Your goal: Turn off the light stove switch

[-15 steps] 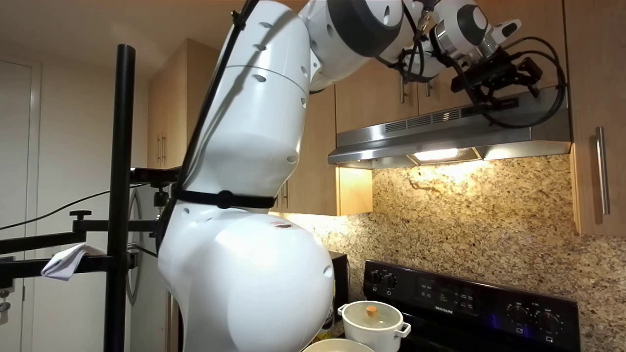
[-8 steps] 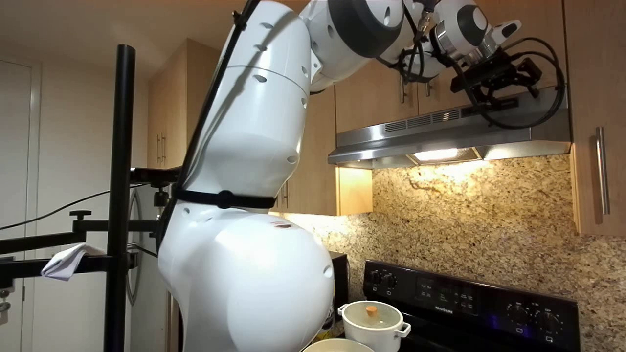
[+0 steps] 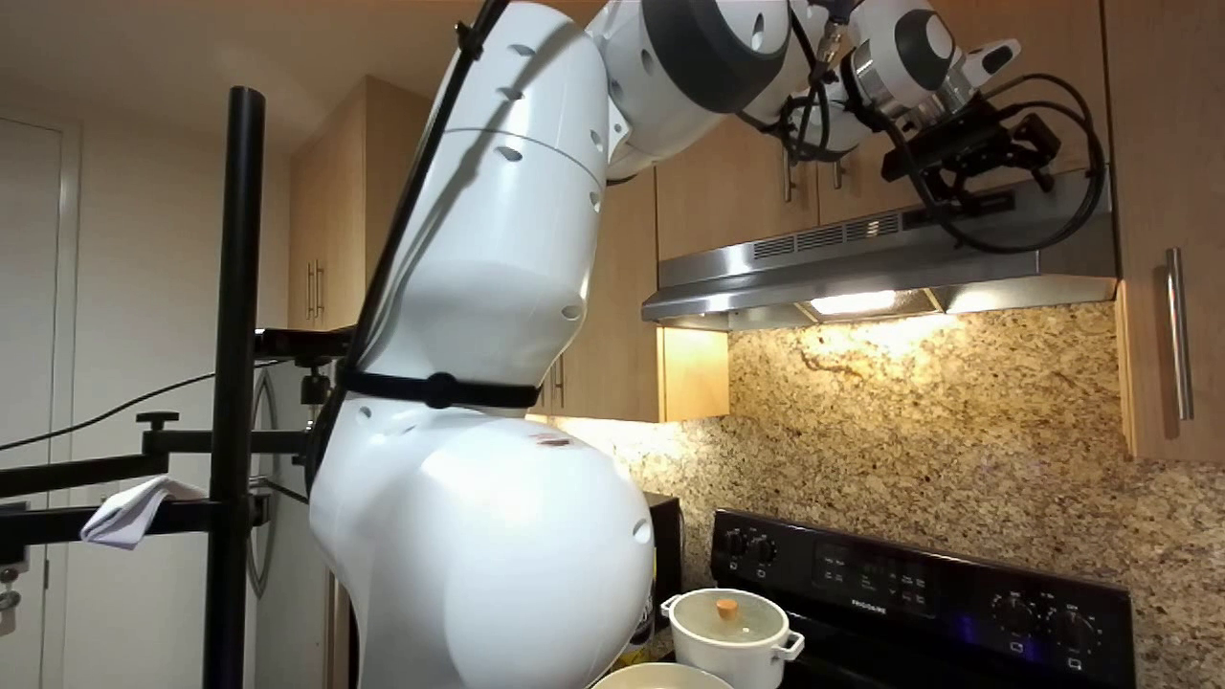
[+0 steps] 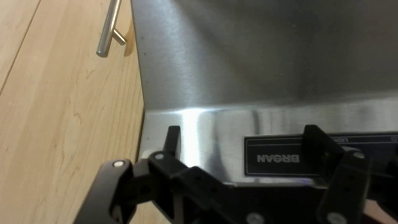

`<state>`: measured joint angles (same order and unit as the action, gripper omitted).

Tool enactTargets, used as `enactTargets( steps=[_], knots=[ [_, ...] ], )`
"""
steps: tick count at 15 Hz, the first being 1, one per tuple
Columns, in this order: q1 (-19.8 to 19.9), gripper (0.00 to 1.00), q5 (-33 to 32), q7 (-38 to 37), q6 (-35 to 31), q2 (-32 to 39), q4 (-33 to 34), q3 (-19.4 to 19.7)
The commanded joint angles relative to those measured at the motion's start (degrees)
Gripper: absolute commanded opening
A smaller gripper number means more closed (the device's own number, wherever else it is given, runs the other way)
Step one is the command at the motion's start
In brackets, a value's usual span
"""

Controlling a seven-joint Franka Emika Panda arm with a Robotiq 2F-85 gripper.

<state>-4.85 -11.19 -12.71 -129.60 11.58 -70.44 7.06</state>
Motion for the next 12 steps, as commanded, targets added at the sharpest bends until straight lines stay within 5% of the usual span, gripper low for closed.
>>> enactTargets(
  steps=[1,12],
  knots=[
    [0.3,1.0,2.8,0.9,-0.3,0.4,1.0,-0.7],
    [1.5,1.0,8.6,10.0,-4.4,0.8,0.5,-1.2]
  ],
)
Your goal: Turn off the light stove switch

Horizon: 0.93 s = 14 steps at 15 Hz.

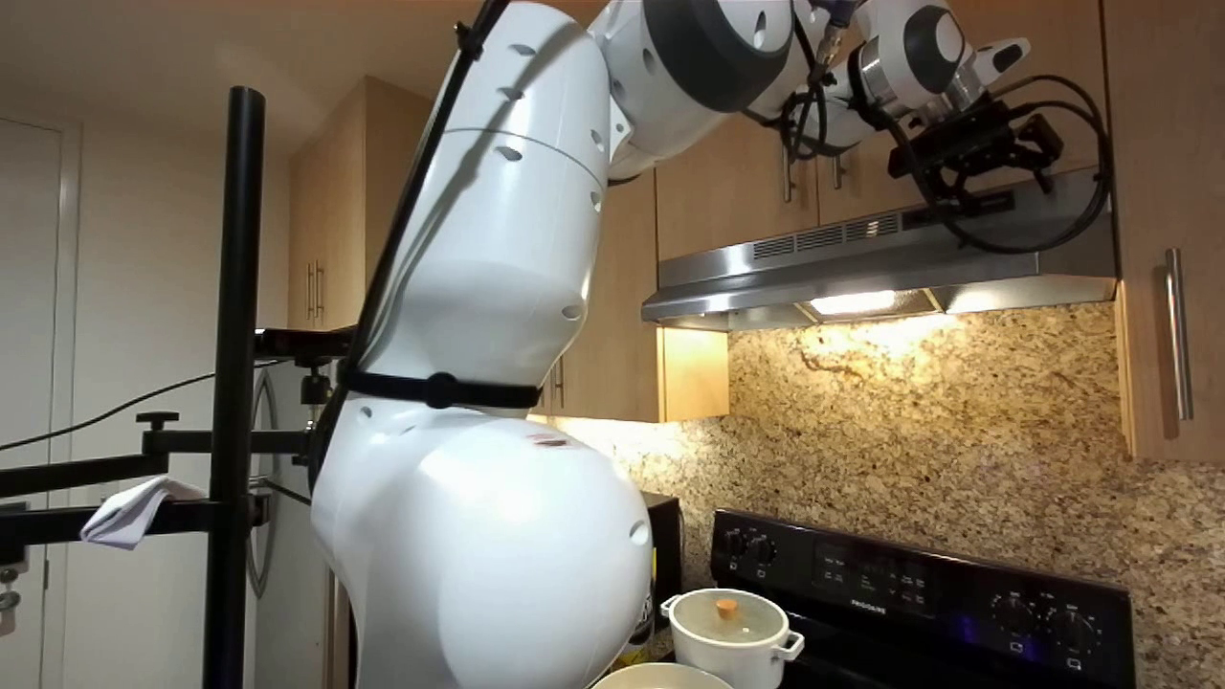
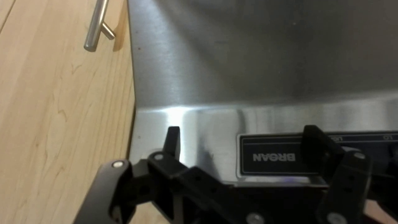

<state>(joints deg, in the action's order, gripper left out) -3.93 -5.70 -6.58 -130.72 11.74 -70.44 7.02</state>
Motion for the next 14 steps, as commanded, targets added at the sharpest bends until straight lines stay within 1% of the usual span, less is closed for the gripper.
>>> enactTargets(
  steps=[1,4,5,10,11,14],
  knots=[
    [0.6,1.0,3.4,4.5,-3.8,0.7,0.6,-1.1],
    [0.7,1.0,4.2,5.5,-5.2,0.9,0.6,-1.0],
    [0.3,1.0,1.5,3.4,-0.7,0.1,0.0,0.0],
    [0.3,1.0,1.6,3.5,-0.6,0.1,0.0,0.1],
    [0.0,1.0,2.1,4.2,-1.9,-0.7,-0.9,-0.4],
    [-0.8,1.0,1.3,5.8,-1.7,-1.7,-2.4,-1.0]
  ],
)
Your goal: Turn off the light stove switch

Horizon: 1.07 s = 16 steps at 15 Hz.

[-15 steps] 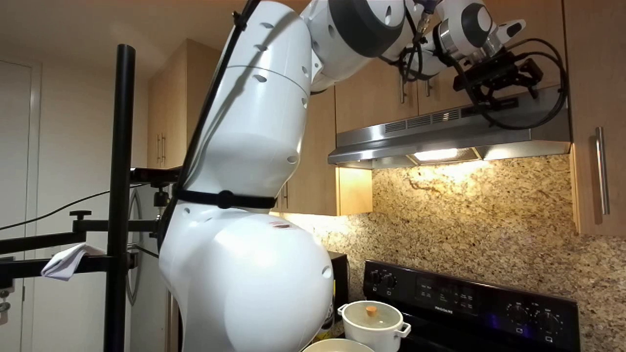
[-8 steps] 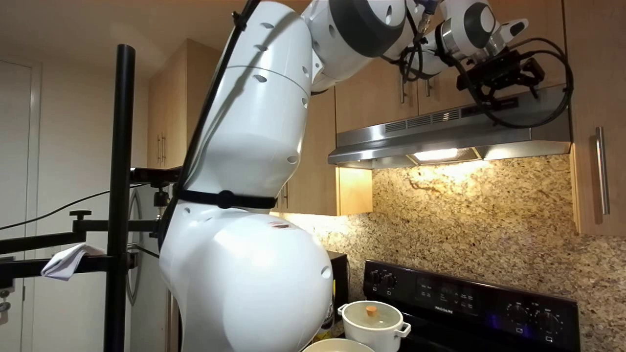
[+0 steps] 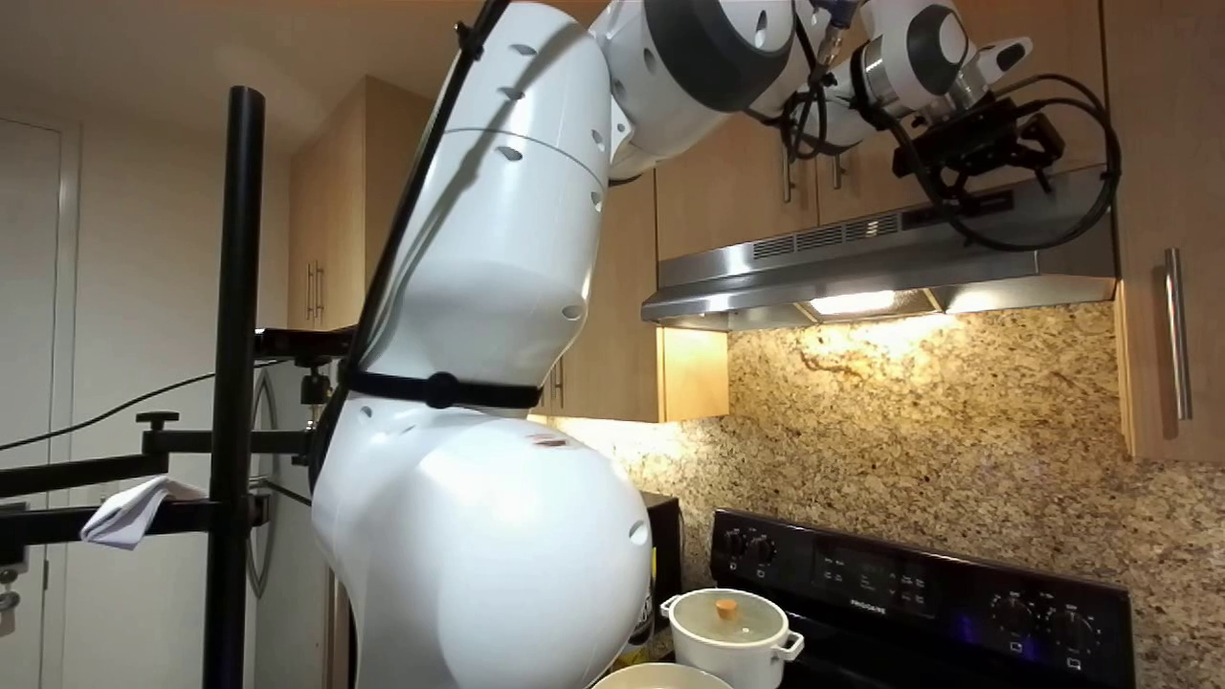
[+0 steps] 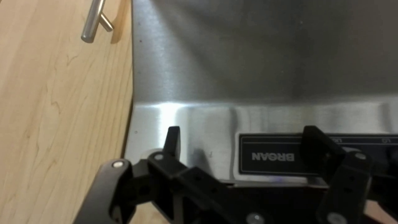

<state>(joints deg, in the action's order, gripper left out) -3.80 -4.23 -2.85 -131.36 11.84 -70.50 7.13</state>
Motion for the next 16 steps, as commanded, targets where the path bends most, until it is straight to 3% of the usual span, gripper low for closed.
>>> enactTargets(
  steps=[1,6,12,16],
  knots=[
    [-1.2,1.0,-0.8,2.8,-1.3,-2.3,-3.1,-1.2],
    [-1.4,1.0,-2.7,0.9,-2.6,-4.1,-6.0,-0.9],
    [-2.1,1.0,-1.5,3.2,-4.9,-10.5,-14.4,-2.6],
    [-2.8,1.0,-3.0,1.1,-5.8,-12.2,-14.7,-2.6]
  ],
)
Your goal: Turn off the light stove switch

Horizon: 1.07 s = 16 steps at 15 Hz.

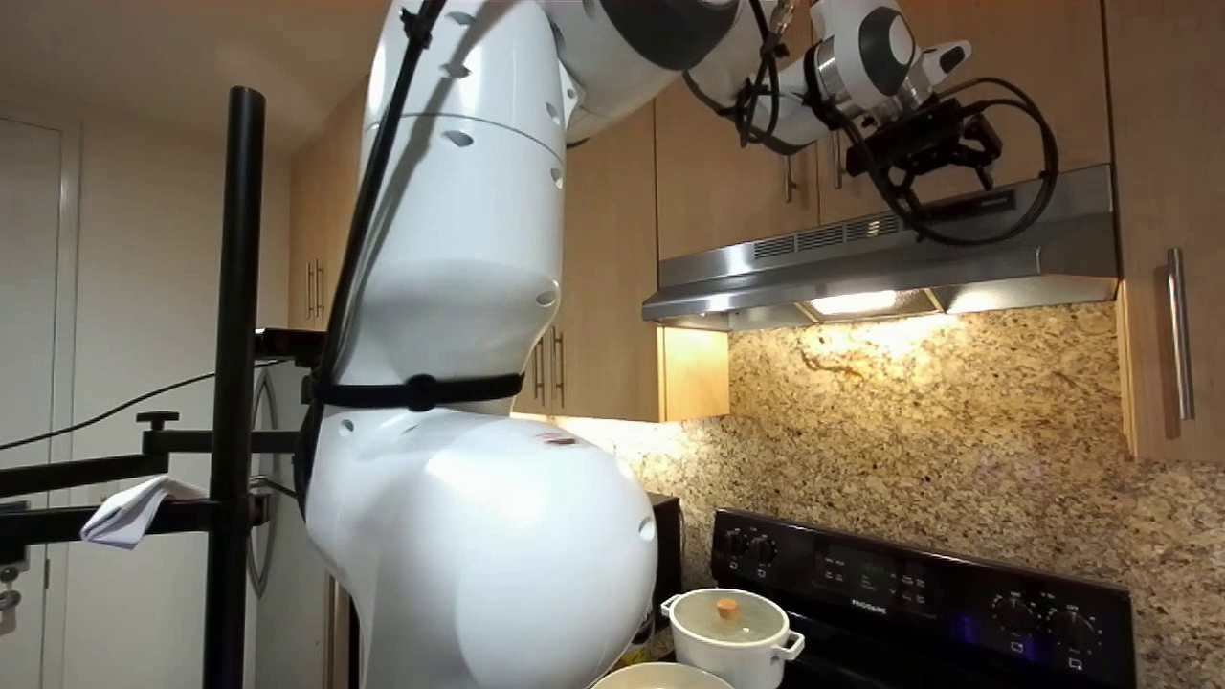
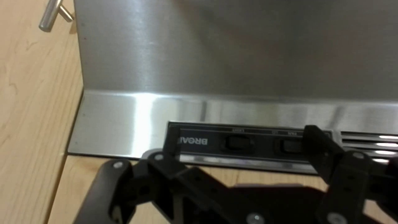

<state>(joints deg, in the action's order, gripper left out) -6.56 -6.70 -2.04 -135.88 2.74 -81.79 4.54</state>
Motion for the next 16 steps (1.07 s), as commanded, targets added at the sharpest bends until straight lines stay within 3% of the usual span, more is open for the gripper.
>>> enactTargets(
  steps=[1,16],
  knots=[
    [0.1,1.0,-0.2,0.4,-0.7,-3.2,-3.2,0.1],
    [1.2,1.0,3.4,3.0,5.3,3.7,5.9,2.8]
  ],
)
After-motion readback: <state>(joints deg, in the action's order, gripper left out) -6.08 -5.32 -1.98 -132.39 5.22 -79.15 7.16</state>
